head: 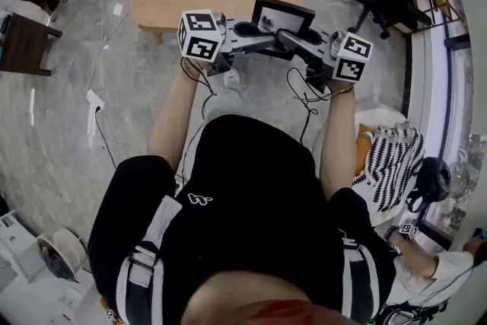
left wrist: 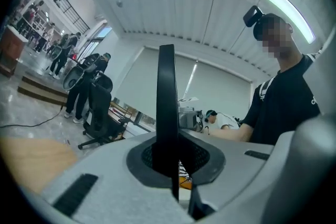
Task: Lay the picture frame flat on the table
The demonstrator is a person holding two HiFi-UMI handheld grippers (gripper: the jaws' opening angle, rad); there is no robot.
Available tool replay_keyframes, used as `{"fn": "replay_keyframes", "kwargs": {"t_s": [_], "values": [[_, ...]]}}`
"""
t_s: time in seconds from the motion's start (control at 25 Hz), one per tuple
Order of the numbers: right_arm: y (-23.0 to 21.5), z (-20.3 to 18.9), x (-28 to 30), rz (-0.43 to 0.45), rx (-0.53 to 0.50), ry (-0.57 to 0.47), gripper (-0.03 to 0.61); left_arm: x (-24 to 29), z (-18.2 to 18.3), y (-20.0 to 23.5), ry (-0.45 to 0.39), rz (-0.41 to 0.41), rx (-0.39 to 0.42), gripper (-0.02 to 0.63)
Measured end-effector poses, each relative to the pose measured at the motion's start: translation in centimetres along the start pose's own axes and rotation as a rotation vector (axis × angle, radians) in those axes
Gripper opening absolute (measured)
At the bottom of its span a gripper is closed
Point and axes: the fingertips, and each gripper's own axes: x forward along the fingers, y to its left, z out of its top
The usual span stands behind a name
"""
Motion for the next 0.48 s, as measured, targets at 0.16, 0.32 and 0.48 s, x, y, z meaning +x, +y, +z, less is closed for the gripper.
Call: {"fn": "replay_keyframes", "kwargs": {"t_s": [0.16, 0.32, 0.48], "values": [[-8.2, 3.5, 2.9, -0.016, 0.014, 0.074, 0.018, -1.7, 3.2, 8.6, 0.011, -0.019, -0.041, 0.017], [-17.1, 6.1, 6.1, -0.048, 0.067, 0.096, 0.018, -3.6, 5.6, 17.8, -0.002, -0.01, -0.125, 0.017], [-23.1, 6.8, 7.7, -0.072, 0.131, 0.103, 0.018, -4.5, 5.9, 23.8, -0.007, -0.007, -0.201, 0.017]]}}
